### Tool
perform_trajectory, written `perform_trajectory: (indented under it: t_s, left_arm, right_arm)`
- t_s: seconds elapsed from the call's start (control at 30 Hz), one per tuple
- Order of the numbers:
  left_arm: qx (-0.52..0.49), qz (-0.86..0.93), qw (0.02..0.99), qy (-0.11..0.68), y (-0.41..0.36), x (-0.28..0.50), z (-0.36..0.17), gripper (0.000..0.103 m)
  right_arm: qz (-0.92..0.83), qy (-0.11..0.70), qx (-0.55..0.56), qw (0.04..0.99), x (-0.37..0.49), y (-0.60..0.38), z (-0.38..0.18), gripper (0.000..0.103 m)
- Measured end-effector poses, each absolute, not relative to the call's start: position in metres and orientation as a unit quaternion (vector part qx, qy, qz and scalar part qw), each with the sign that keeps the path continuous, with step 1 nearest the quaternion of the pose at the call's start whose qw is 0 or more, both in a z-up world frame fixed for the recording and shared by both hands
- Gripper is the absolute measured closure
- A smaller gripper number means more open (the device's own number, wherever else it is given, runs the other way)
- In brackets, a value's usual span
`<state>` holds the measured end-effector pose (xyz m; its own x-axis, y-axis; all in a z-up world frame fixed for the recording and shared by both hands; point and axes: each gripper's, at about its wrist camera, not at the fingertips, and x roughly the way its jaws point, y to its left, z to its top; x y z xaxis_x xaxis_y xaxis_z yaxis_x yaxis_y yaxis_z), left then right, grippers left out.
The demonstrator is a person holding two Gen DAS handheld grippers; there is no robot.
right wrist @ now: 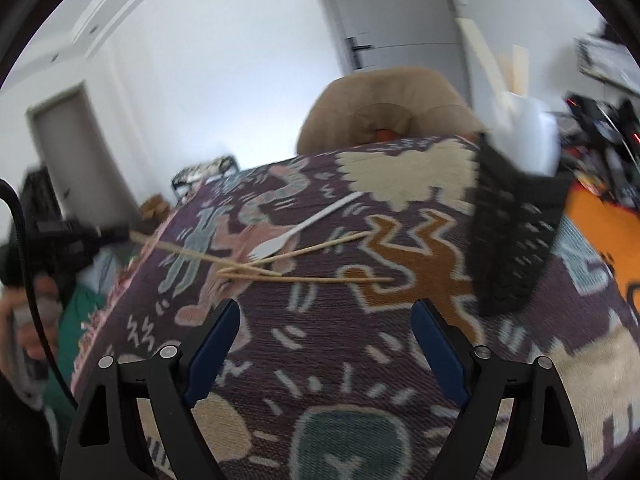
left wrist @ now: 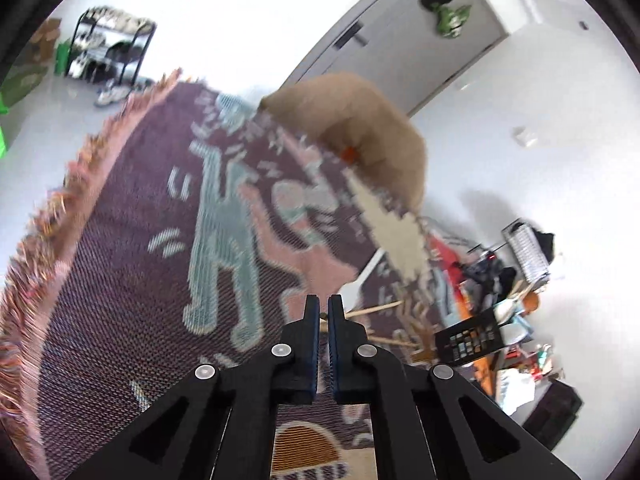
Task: Organize utensils
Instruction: 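Lower the right gripper onto a wooden chopstick and close on it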
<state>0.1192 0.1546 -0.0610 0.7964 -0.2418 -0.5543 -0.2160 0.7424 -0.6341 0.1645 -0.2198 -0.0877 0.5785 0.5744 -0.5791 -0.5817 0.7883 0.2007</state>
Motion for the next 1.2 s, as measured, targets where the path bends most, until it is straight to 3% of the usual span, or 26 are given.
perform_trajectory:
  t_s: [0.17,0.37,0.77,0.87,1.0,1.07,1.2]
  left_arm:
    - [-0.347,-0.008,0.896,0.276,0.159,0.102,-0.031,0.100]
    - [-0.345,0.010,0.909,0.233,0.180,0.078,-0.010,0.100]
    - [-0.371,0.049,0.905,0.204,0.226,0.040,-0.012,0.100]
    - [-0.377,0.053,0.903,0.201,0.233,0.035,-0.016,0.100]
    - [-0.381,0.057,0.901,0.199,0.240,0.030,-0.017,0.100]
    - [-0.381,0.058,0.901,0.198,0.241,0.029,-0.017,0.100]
    - [-0.383,0.057,0.900,0.198,0.240,0.029,-0.019,0.100]
  right_arm:
    - [0.362,0.326,-0.078,0.870,0.164,-0.170,-0.087,0.042]
    - [0.393,0.331,-0.152,0.845,0.170,-0.110,-0.096,0.060]
    - [0.396,0.354,-0.273,0.802,0.183,-0.031,-0.120,0.064]
    - [0.387,0.356,-0.298,0.797,0.186,-0.020,-0.128,0.077]
    - [0.384,0.365,-0.306,0.791,0.194,-0.017,-0.134,0.085]
    - [0.391,0.365,-0.301,0.790,0.195,-0.019,-0.131,0.097]
    - [0.407,0.353,-0.263,0.800,0.195,-0.033,-0.113,0.099]
